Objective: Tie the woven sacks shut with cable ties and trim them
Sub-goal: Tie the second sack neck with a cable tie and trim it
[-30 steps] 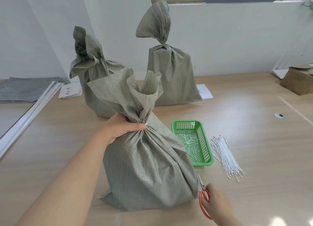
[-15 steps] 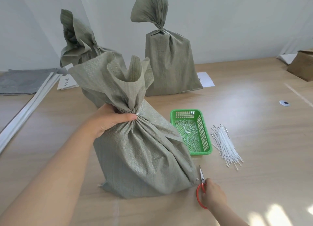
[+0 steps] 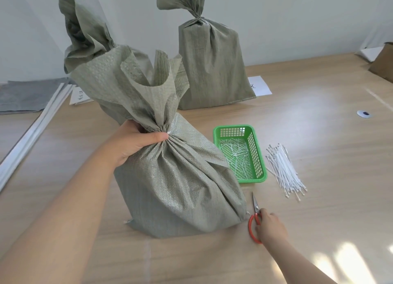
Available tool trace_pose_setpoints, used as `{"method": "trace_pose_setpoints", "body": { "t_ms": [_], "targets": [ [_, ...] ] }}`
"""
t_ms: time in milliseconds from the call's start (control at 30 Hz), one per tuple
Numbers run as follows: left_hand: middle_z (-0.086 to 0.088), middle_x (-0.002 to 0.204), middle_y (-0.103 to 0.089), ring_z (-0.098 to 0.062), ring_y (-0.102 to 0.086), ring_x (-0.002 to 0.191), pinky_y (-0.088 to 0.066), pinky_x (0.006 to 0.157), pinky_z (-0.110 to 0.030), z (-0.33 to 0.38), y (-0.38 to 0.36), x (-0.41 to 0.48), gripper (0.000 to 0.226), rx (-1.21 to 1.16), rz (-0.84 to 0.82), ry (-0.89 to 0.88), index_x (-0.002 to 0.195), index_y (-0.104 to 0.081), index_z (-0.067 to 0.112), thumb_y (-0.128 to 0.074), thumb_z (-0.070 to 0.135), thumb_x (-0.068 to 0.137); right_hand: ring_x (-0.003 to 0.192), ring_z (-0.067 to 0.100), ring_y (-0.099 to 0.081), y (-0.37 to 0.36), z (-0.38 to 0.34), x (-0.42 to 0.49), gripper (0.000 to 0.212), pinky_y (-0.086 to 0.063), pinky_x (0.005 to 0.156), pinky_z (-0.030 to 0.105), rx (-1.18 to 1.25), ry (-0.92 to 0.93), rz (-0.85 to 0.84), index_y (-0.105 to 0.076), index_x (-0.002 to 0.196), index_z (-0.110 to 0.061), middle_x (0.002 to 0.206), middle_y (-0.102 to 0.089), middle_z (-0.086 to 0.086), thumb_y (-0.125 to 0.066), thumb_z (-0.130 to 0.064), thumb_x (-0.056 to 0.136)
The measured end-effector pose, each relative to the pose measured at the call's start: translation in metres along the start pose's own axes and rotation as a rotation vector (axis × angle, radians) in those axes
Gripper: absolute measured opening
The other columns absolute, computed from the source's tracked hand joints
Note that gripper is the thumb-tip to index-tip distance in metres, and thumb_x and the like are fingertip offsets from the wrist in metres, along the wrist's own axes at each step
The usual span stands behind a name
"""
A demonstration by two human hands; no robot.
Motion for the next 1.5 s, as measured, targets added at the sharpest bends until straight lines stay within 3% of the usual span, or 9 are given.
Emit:
{"method": "trace_pose_setpoints", "body": {
  "t_ms": [200, 433, 633, 733, 833, 933, 1100, 1267, 1500],
  "targets": [
    [0.010, 0.112, -0.076, -0.007, -0.068, 0.109, -0.050, 0.100, -0.033, 0.006, 0.009, -0.003, 0.065, 0.160, 0.074, -0.061, 0.112, -0.071, 0.030, -0.085, 0.058, 0.055, 0.101, 0.035, -0.062, 0.038, -0.020, -0.011, 0.037, -0.048, 0.081, 0.038, 0.169, 0.081, 0.225, -0.056, 0.126, -0.013, 0.110, -0.053, 0.010, -0.062, -0.024, 0.091],
    [0.013, 0.115, -0.064, -0.005, -0.058, 0.104, -0.046, 0.085, -0.030, 0.003, 0.015, -0.017, 0.052, 0.368, 0.160, -0.066, 0.101, -0.066, 0.044, -0.065, 0.076, 0.059, 0.091, 0.012, -0.057, 0.134, -0.118, -0.036, 0.037, -0.050, 0.085, 0.035, 0.572, 0.450, 0.437, -0.059, 0.129, -0.018, 0.102, -0.060, -0.004, -0.062, -0.025, 0.093],
    [0.013, 0.123, -0.059, 0.001, -0.050, 0.117, -0.035, 0.094, -0.019, -0.005, 0.040, -0.043, 0.042, 0.356, 0.319, -0.103, 0.108, -0.065, 0.044, -0.071, 0.060, 0.070, 0.136, 0.000, -0.039, 0.153, -0.187, -0.062, 0.074, -0.032, 0.113, 0.029, 0.653, 0.711, 0.139, -0.040, 0.148, -0.034, 0.142, -0.044, -0.022, -0.057, -0.064, 0.082],
    [0.018, 0.131, -0.055, 0.015, -0.045, 0.120, -0.032, 0.098, -0.017, -0.036, 0.058, -0.060, 0.063, 0.134, 0.382, -0.026, 0.126, -0.059, 0.039, -0.067, 0.060, 0.068, 0.136, -0.005, -0.037, 0.142, -0.195, -0.068, 0.093, -0.031, 0.114, 0.026, 0.641, 0.701, 0.038, -0.031, 0.152, -0.036, 0.148, -0.041, -0.019, -0.063, -0.072, 0.073],
    [0.008, 0.139, -0.056, -0.003, -0.049, 0.132, -0.037, 0.108, -0.028, -0.078, 0.059, -0.074, 0.087, -0.219, 0.336, 0.065, 0.137, -0.048, 0.033, -0.072, 0.065, 0.060, 0.132, -0.012, -0.041, 0.129, -0.196, -0.072, 0.108, -0.036, 0.113, 0.026, 0.747, 0.672, -0.070, -0.025, 0.154, -0.037, 0.151, -0.040, -0.017, -0.072, -0.074, 0.064],
    [0.011, 0.123, -0.072, -0.003, -0.063, 0.118, -0.046, 0.097, -0.026, -0.115, 0.040, -0.090, 0.106, -0.433, 0.249, 0.145, 0.131, -0.054, 0.027, -0.088, 0.072, 0.042, 0.132, -0.015, -0.039, 0.118, -0.198, -0.076, 0.114, -0.036, 0.116, 0.029, 0.789, 0.648, -0.153, -0.021, 0.155, -0.036, 0.150, -0.041, -0.013, -0.077, -0.069, 0.062],
    [0.004, 0.115, -0.076, -0.010, -0.070, 0.107, -0.055, 0.078, -0.021, -0.156, 0.008, -0.106, 0.108, -0.445, 0.159, 0.245, 0.122, -0.062, 0.021, -0.093, 0.068, 0.029, 0.131, -0.021, -0.035, 0.112, -0.202, -0.086, 0.127, -0.034, 0.100, 0.003, 0.803, 0.683, -0.232, -0.021, 0.153, -0.030, 0.151, -0.032, -0.022, -0.082, -0.073, 0.050],
    [-0.001, 0.107, -0.078, -0.014, -0.074, 0.099, -0.057, 0.075, -0.025, -0.163, 0.004, -0.097, 0.109, -0.423, 0.089, 0.277, 0.117, -0.064, 0.017, -0.096, 0.063, 0.025, 0.139, -0.004, -0.038, 0.105, -0.206, -0.088, 0.133, -0.030, 0.119, 0.032, 0.668, 0.682, -0.200, -0.020, 0.155, -0.033, 0.152, -0.040, -0.019, -0.099, -0.038, 0.047],
    [-0.012, 0.111, -0.076, -0.025, -0.073, 0.104, -0.055, 0.087, -0.039, -0.163, 0.003, -0.097, 0.107, -0.463, 0.080, 0.326, 0.119, -0.066, 0.008, -0.100, 0.055, 0.028, 0.127, 0.002, -0.054, 0.107, -0.210, -0.088, 0.109, -0.043, 0.109, 0.031, 0.715, 0.641, -0.099, -0.036, 0.148, -0.032, 0.134, -0.059, -0.018, -0.096, -0.020, 0.057]
  ]
}}
Point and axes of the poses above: each hand's wrist, its own x-axis towards the middle knuckle, its own y-axis out of the back of the hand, z = x × y, the point moved 9 cm from there along x, towards the middle knuckle
